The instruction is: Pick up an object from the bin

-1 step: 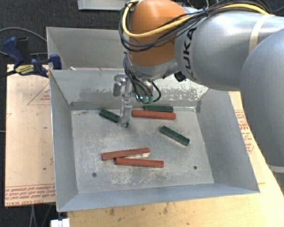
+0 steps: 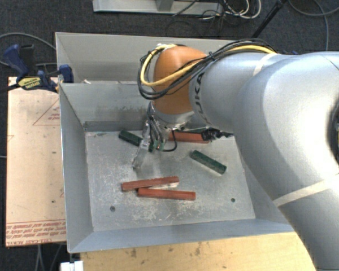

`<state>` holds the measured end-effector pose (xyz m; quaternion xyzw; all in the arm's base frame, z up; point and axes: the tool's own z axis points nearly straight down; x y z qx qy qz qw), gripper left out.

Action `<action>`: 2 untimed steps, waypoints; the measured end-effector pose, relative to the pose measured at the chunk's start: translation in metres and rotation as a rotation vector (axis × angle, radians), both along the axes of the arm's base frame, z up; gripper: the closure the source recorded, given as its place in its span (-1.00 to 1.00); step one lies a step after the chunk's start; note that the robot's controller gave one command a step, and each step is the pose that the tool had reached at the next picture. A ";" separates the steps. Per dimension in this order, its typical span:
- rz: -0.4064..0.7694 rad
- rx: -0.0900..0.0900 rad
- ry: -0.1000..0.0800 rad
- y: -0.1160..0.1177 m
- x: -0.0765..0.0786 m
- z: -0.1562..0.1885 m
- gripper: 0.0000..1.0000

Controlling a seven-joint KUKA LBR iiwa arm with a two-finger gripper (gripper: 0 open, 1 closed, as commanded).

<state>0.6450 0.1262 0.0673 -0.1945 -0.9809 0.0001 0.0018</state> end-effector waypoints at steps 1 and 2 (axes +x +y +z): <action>-0.069 0.001 -0.008 0.012 0.001 0.034 -1.00; -0.178 0.000 -0.007 0.002 0.012 0.033 -1.00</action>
Offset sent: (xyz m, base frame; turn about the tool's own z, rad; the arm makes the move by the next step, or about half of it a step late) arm 0.0003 0.0113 0.0327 0.0728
